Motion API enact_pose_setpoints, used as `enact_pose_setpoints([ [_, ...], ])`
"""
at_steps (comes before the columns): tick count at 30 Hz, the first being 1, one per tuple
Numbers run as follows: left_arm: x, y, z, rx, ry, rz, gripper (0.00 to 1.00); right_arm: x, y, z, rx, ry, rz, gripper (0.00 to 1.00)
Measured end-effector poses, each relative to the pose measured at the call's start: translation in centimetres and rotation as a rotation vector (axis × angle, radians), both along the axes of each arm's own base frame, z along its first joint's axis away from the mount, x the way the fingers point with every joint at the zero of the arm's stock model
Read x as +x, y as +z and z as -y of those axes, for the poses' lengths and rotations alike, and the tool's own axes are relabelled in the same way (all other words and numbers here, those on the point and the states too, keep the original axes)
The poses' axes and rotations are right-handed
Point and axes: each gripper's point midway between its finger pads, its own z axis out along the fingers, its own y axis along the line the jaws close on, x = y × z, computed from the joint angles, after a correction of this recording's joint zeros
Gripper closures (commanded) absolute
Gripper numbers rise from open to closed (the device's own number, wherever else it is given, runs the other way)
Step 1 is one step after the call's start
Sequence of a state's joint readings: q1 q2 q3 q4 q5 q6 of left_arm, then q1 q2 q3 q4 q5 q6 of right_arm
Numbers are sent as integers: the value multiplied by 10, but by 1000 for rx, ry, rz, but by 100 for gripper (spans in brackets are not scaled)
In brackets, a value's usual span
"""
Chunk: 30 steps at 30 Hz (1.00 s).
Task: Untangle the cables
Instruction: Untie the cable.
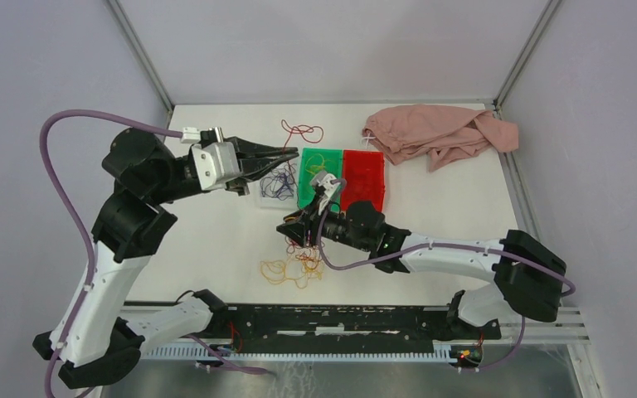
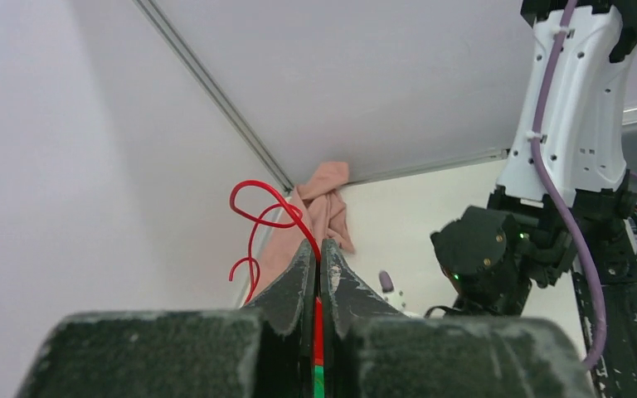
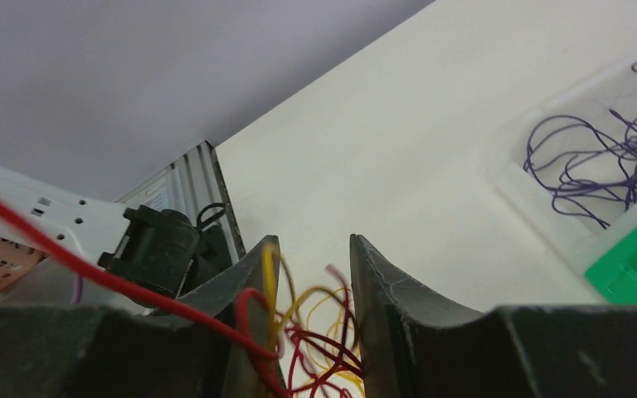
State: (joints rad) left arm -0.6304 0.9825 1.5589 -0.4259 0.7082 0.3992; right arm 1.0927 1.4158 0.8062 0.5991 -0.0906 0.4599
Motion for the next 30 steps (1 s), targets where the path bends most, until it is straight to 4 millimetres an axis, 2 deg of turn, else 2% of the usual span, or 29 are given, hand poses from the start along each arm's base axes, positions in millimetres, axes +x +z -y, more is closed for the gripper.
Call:
enact_pose_setpoints([
  [4,1,22,-1,-17,7,51,97,6,-30,3,-31,-43,-30,58],
  [8,7,53,-3,-48,40,128,97,10,-65,7,-83,-77,-67,58],
  [11,12,72,-7,-69,78,186,97,11,-81,10,-107,-95,-88,57],
  [16,18,103,-18,-122,161,298,97,13,-96,15,-115,-120,-111,57],
  [24,24,166,-43,-267,322,528,97,15,-116,17,-117,-150,-148,56],
  [30,24,209,-64,-393,444,688,97,14,-126,22,-126,-162,-167,48],
])
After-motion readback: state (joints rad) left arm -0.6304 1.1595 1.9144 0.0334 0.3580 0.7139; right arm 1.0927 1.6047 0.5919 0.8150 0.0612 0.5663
